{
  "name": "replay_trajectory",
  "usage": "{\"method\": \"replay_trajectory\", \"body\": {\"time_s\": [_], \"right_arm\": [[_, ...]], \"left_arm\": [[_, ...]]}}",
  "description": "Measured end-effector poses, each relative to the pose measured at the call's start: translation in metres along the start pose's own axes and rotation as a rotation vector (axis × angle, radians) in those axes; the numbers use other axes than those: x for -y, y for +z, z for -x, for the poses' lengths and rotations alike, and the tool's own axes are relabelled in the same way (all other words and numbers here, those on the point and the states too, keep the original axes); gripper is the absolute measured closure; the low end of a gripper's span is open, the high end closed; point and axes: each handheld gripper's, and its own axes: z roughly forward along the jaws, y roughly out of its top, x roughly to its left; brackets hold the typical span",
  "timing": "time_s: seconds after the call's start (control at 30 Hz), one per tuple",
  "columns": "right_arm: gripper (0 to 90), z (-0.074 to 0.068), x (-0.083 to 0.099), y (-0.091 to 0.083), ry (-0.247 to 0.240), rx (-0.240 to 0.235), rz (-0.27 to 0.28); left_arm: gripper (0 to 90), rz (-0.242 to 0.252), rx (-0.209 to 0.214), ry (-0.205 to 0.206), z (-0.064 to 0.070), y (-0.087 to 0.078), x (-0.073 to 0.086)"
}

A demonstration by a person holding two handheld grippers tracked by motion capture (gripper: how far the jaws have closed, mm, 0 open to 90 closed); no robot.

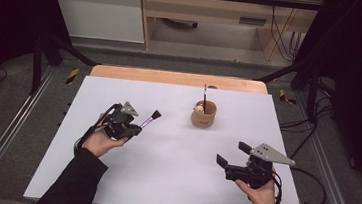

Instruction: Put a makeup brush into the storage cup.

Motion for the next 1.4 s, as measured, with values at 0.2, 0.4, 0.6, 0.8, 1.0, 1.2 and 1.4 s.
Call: {"method": "replay_trajectory", "body": {"time_s": [0.2,0.4,0.6,0.8,1.0,1.2,1.4], "right_arm": [[7.6,-0.003,-0.005,0.002,0.022,-0.011,0.017],[7.5,-0.007,-0.01,0.006,0.044,-0.033,0.029],[7.5,-0.015,-0.016,0.014,0.042,-0.046,0.035],[7.5,-0.023,-0.022,0.023,0.043,-0.054,0.037],[8.0,-0.028,-0.027,0.03,0.056,-0.057,0.046],[8.9,-0.032,-0.033,0.037,0.079,-0.064,0.054],[9.3,-0.037,-0.036,0.045,0.103,-0.078,0.045]], "left_arm": [[78.8,0.054,-0.032,-0.008,0.016,-0.01,0.002],[78.8,0.099,-0.041,-0.023,0.027,-0.019,0.007],[78.8,0.151,-0.047,-0.041,0.034,-0.026,0.012],[78.8,0.216,-0.037,-0.06,0.04,-0.029,0.015],[78.8,0.249,-0.045,-0.087,0.049,-0.029,0.015],[78.8,0.277,-0.065,-0.099,0.059,-0.027,0.013],[78.8,0.293,-0.067,-0.106,0.065,-0.027,0.009]]}}
